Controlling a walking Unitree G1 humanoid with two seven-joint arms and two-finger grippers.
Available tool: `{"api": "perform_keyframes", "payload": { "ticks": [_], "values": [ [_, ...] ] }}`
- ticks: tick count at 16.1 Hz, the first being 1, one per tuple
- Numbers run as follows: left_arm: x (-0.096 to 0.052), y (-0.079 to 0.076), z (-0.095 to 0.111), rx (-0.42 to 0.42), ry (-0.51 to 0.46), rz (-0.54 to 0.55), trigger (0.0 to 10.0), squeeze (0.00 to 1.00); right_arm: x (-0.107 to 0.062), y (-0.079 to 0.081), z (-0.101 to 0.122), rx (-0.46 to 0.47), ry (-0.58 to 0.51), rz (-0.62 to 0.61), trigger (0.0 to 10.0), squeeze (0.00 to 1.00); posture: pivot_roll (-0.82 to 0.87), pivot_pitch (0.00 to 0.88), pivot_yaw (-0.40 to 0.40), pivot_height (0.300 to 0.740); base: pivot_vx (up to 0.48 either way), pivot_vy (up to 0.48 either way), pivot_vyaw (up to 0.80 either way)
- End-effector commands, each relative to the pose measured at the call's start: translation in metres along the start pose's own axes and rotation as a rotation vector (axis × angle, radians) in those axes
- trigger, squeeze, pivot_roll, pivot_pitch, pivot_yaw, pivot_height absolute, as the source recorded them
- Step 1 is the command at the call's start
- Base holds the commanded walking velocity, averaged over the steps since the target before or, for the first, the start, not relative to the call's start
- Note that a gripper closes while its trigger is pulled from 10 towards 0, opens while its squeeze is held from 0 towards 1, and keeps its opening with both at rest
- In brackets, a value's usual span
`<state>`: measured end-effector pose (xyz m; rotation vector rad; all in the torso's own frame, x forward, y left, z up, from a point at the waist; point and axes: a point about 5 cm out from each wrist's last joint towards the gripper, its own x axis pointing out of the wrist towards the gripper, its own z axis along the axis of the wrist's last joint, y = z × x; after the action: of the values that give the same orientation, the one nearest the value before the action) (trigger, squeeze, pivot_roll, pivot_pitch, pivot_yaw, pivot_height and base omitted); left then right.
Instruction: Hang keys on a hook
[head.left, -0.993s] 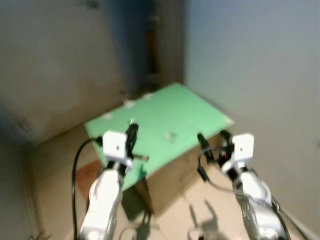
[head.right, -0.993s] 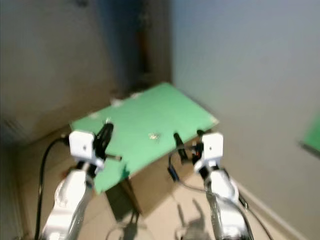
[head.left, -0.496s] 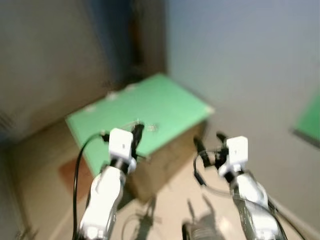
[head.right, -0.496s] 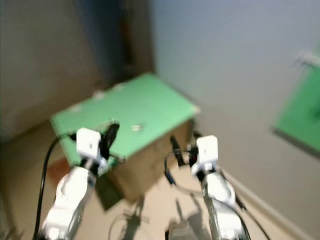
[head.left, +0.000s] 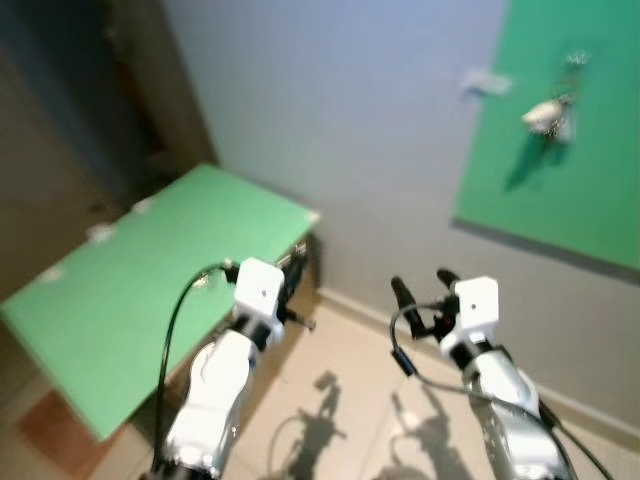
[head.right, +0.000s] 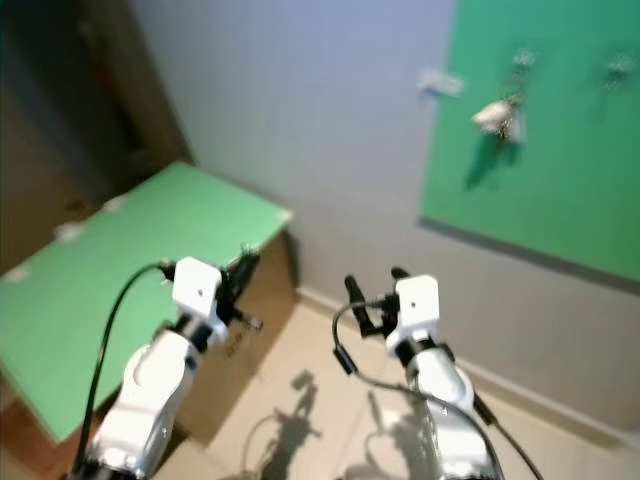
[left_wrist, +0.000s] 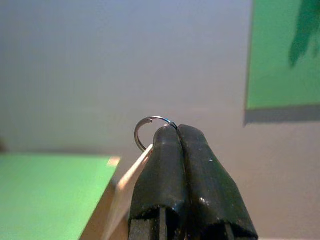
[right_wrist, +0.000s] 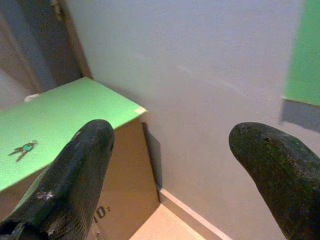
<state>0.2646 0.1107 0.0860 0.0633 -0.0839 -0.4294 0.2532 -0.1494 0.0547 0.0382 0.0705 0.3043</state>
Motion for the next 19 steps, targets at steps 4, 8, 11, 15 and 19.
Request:
{"api": "perform_keyframes", "payload": {
  "ticks": [4,8,11,15,19],
  "values": [
    [0.002,0.007,-0.001,0.002,0.008,-0.003,0.0,0.0,0.005,0.005,-0.002,-0.001,0.011,0.019,10.0,0.0,-0.24,0.01,0.12,0.74,0.0,0.0,-0.77],
    [0.005,0.011,0.001,0.011,0.001,0.003,0.0,0.0,0.007,0.004,-0.002,-0.007,0.016,0.016,10.0,0.0,-0.24,0.017,0.118,0.74,0.0,0.0,-0.75],
    [0.005,0.015,0.0,0.015,0.005,0.008,0.0,0.0,0.008,0.005,-0.003,-0.007,0.016,0.016,10.0,0.0,-0.24,0.022,0.119,0.74,0.0,0.0,-0.74],
    [0.007,0.02,0.0,0.022,0.012,0.021,0.0,0.0,0.008,0.006,-0.002,-0.004,0.013,0.015,10.0,0.0,-0.24,0.024,0.119,0.74,0.0,0.0,-0.74],
    [0.009,0.023,0.003,0.01,-0.005,0.036,0.0,0.0,0.009,0.005,-0.001,-0.019,0.0,-0.001,10.0,0.0,-0.24,0.027,0.12,0.74,0.0,0.0,-0.37]
  ]
}}
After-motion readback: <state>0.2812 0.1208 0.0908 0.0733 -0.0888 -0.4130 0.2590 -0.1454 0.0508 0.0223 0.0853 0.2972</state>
